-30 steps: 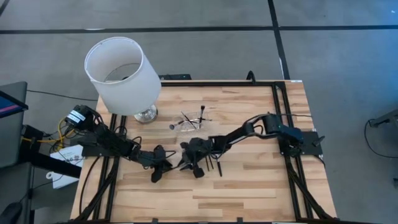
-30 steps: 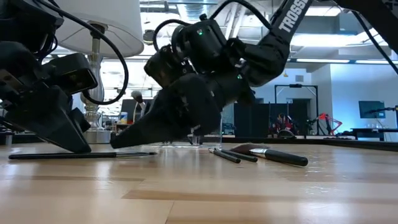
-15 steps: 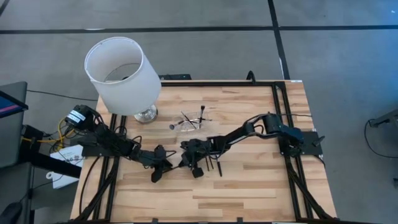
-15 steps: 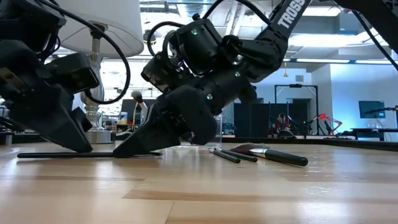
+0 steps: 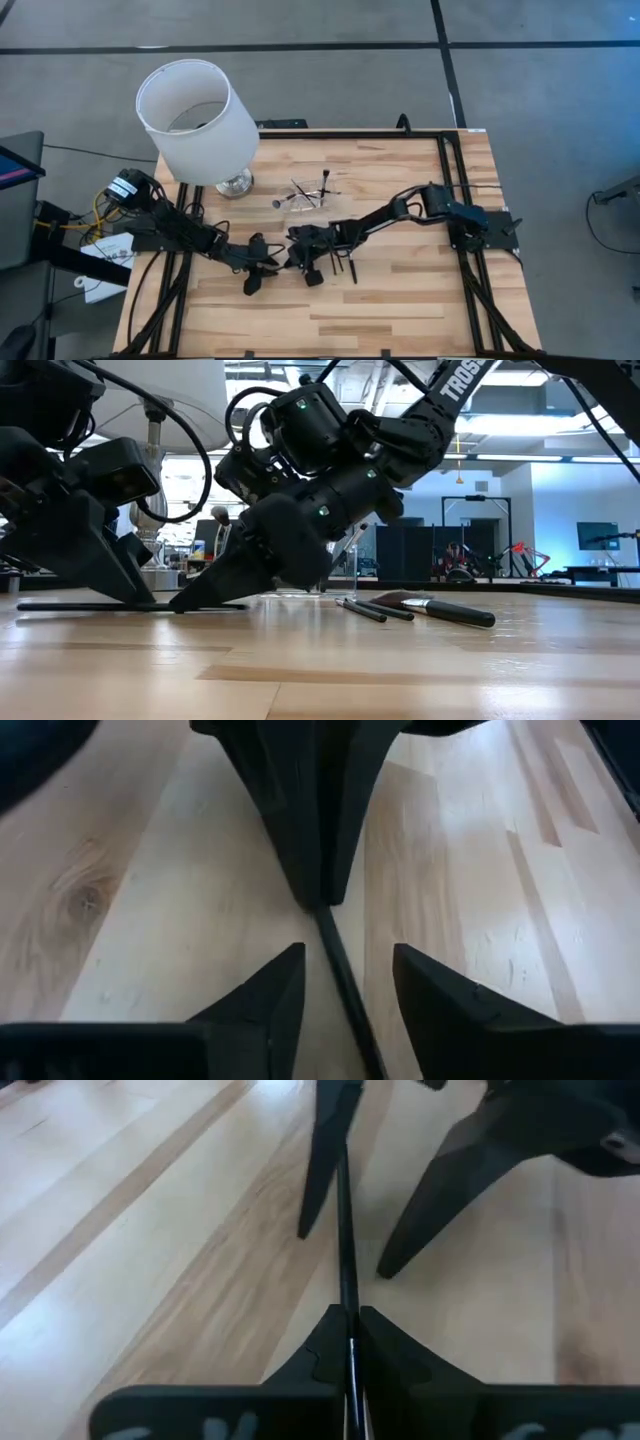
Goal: Put items in baskets/containers
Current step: Put the black foundation brush into the transparent organizer
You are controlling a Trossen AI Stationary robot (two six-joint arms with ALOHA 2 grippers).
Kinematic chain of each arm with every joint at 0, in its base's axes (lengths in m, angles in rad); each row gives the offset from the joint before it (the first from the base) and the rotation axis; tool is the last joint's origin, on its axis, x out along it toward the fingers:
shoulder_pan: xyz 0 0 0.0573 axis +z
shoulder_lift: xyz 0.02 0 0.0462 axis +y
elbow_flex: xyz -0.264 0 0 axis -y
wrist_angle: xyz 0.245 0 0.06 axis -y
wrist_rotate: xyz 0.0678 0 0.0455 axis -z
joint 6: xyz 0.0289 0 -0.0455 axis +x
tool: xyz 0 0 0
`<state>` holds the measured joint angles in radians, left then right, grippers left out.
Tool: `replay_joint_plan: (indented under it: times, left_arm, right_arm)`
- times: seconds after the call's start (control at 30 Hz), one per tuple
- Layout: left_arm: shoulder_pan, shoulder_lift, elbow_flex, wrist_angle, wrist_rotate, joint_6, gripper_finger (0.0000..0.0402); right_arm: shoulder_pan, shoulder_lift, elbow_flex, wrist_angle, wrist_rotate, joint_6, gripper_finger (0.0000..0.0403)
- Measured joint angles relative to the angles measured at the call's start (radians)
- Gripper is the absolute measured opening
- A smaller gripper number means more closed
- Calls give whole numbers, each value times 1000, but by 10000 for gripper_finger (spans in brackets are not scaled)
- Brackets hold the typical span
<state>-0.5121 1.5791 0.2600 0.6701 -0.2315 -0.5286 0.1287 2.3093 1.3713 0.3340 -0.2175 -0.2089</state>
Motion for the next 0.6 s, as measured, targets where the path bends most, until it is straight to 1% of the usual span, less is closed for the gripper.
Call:
replay_joint_plan:
  times: [0.1, 0.2, 0.3, 0.47, 0.6]
  left_arm:
    - [0, 0, 0, 0, 0, -2, 154]
    - [0, 0, 0, -2, 0, -3, 145]
    - [0, 0, 0, -9, -12, -3, 125]
    - [2, 0, 0, -12, -72, -4, 78]
    - [2, 0, 0, -13, -75, -7, 54]
  right_arm:
    - [0, -12, 8, -1, 6, 0, 6]
    - [0, -32, 12, 0, 28, 0, 8]
    - [0, -48, 10, -38, 42, 0, 4]
    - [1, -48, 11, -55, 44, 0, 4]
    - [2, -46, 11, -81, 42, 0, 7]
